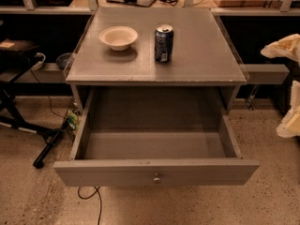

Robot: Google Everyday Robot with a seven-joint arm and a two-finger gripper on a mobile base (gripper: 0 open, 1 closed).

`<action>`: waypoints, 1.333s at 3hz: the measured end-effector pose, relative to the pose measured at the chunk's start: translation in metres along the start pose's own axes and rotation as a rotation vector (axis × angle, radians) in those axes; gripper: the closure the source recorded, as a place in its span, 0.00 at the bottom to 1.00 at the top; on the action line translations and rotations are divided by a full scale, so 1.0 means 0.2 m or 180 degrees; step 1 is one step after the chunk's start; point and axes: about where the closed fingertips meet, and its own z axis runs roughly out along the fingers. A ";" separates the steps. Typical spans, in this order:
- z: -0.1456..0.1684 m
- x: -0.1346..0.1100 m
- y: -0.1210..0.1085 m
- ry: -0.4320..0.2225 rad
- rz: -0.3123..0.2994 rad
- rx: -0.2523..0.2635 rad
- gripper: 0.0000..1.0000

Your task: Close top drawer

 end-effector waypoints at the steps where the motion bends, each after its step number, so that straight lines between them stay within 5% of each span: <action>1: 0.03 0.04 0.05 -0.0385 -0.0031 -0.0108 0.00; 2: 0.09 0.09 0.09 -0.0619 0.0065 -0.0195 0.00; 3: 0.25 0.18 0.16 -0.0600 0.0302 -0.0277 0.00; 4: 0.25 0.18 0.16 -0.0600 0.0302 -0.0277 0.02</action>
Offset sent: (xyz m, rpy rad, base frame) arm -0.0241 -0.0129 -0.0489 0.3016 0.0625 0.0427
